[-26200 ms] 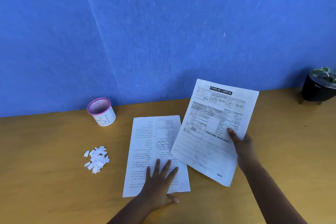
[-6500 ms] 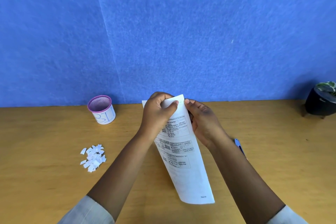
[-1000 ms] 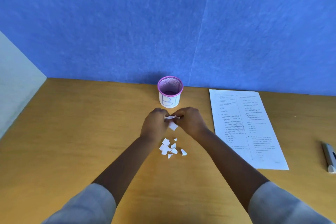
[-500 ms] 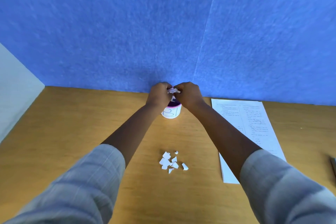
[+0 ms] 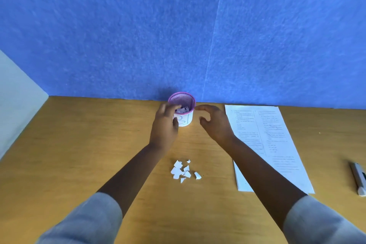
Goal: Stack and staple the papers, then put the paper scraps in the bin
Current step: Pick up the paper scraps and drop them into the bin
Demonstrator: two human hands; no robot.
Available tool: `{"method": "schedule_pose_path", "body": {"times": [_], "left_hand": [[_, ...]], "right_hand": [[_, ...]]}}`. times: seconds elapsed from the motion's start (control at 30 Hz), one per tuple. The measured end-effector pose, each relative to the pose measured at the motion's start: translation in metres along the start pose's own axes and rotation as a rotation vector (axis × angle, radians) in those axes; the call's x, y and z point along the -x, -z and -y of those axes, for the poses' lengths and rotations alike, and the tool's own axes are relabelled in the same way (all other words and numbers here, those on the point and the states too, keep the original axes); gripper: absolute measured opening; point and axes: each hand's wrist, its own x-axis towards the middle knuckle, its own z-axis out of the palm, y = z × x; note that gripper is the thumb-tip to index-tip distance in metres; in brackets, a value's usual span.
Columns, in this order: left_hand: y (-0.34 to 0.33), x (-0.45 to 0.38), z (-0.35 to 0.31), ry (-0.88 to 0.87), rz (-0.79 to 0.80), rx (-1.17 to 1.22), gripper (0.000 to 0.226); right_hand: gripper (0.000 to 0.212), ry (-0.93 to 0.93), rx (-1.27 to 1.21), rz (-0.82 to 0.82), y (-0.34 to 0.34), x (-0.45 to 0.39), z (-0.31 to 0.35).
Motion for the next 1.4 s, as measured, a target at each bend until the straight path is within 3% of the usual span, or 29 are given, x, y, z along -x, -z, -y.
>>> {"method": "schedule_pose_path", "body": {"times": [0.07,0.2,0.27,0.4,0.53,0.67,0.77,0.87,1.0,1.23,1.4], "left_hand": [[-0.007,0.024,0.005,0.036,0.073,-0.034,0.039],[-0.027,0.066,0.019,0.228,0.423,-0.206,0.046],[-0.033,0.085,0.023,0.279,0.502,-0.245,0.047],[-0.038,0.107,0.024,0.242,0.500,-0.242,0.047],[-0.040,0.120,0.018,0.238,0.485,-0.123,0.042],[-0.031,0.130,0.020,0.234,0.373,0.016,0.041],[-0.026,0.134,0.026,0.272,0.285,-0.058,0.049],[-0.026,0.136,0.029,0.360,0.380,-0.130,0.057],[-0.031,0.134,0.027,0.310,0.479,-0.097,0.060],[-0.034,0.124,0.025,0.304,0.527,-0.012,0.061],[-0.030,0.123,0.030,0.329,0.539,0.079,0.062]], "right_hand": [[0.040,-0.004,0.100,0.091,-0.010,0.015,-0.014],[0.053,-0.015,0.277,0.351,-0.037,0.050,-0.030],[0.055,0.005,0.329,0.438,-0.047,0.066,-0.035],[0.055,0.114,0.471,0.516,-0.061,0.089,-0.035],[0.055,0.088,0.433,0.524,-0.064,0.102,-0.032],[0.038,-0.020,0.262,0.432,-0.050,0.098,-0.036],[0.036,-0.162,0.241,0.342,-0.040,0.095,-0.045],[0.041,-0.192,0.258,0.383,-0.044,0.099,-0.045],[0.061,-0.110,0.365,0.446,-0.056,0.102,-0.034],[0.041,-0.100,0.308,0.441,-0.060,0.089,-0.031],[0.084,-0.076,0.300,0.680,-0.057,0.086,-0.039]]}}
